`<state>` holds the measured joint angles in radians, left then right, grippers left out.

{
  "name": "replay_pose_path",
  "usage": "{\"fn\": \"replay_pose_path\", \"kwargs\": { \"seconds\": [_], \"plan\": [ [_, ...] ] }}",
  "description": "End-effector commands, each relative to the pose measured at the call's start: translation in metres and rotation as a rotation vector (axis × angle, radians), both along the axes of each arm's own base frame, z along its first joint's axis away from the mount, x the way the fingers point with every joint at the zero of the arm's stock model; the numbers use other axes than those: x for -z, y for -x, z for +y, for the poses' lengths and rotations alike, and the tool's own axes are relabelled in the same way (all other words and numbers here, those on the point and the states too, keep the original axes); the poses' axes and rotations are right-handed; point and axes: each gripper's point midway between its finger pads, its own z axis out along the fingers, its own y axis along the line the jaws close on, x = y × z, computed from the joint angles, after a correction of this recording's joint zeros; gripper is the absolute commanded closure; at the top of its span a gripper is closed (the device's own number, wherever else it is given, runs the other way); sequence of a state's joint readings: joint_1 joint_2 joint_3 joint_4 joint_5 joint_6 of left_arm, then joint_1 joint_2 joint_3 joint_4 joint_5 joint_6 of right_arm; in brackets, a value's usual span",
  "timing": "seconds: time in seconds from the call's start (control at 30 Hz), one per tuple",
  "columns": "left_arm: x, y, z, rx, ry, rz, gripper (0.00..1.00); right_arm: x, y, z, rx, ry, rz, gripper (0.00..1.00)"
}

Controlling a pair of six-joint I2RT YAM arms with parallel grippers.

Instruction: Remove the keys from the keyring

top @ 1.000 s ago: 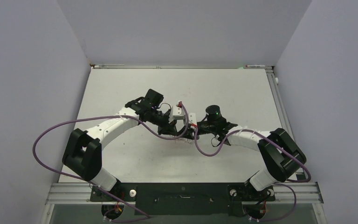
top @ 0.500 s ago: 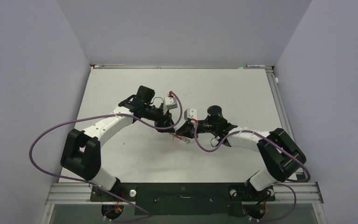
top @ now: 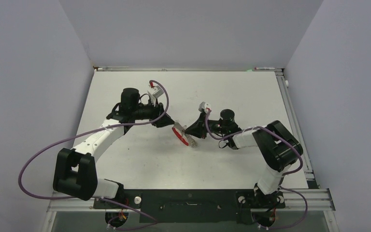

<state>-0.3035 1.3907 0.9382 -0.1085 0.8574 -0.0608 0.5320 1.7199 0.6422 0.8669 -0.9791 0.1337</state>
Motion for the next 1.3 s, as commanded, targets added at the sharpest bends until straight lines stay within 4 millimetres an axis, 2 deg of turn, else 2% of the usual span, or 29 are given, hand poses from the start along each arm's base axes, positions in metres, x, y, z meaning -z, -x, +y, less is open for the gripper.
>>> {"fn": "replay_pose_path", "kwargs": {
  "seconds": [0.0, 0.1, 0.37, 0.47, 0.6, 0.67, 0.77, 0.87, 1.1, 1.27],
  "plan": [
    [-0.007, 0.013, -0.011, 0.023, 0.088, 0.043, 0.58, -0.018, -0.011, -0.011, 0.048, -0.144, 0.065, 0.95],
    [-0.001, 0.018, -0.021, 0.068, 0.115, 0.055, 0.60, -0.018, -0.011, -0.013, 0.037, -0.178, 0.075, 0.95],
    [0.013, 0.012, -0.055, 0.151, 0.072, 0.024, 0.60, -0.014, -0.010, -0.013, 0.024, -0.221, 0.108, 0.95],
    [0.011, 0.002, -0.061, 0.170, 0.067, -0.024, 0.67, -0.014, -0.010, -0.016, 0.030, -0.227, 0.103, 0.95],
    [0.005, -0.007, -0.068, 0.220, 0.039, -0.127, 0.80, -0.009, -0.012, -0.018, 0.046, -0.191, 0.095, 0.95],
    [0.014, -0.003, -0.069, 0.263, -0.027, -0.153, 0.84, -0.010, -0.012, -0.018, 0.049, -0.184, 0.086, 0.95],
    [0.023, 0.006, -0.073, 0.341, -0.099, -0.207, 0.86, -0.010, -0.014, -0.019, 0.060, -0.171, 0.068, 0.95],
    [0.035, 0.015, -0.070, 0.426, -0.163, -0.267, 0.86, -0.009, -0.014, -0.020, 0.063, -0.146, 0.030, 0.95],
    [0.053, 0.016, -0.061, 0.560, -0.244, -0.454, 0.69, -0.012, -0.005, -0.023, 0.042, -0.107, -0.145, 0.95],
    [0.063, 0.016, -0.060, 0.618, -0.255, -0.564, 0.66, -0.009, 0.006, -0.020, 0.028, -0.069, -0.274, 0.95]
  ]
}}
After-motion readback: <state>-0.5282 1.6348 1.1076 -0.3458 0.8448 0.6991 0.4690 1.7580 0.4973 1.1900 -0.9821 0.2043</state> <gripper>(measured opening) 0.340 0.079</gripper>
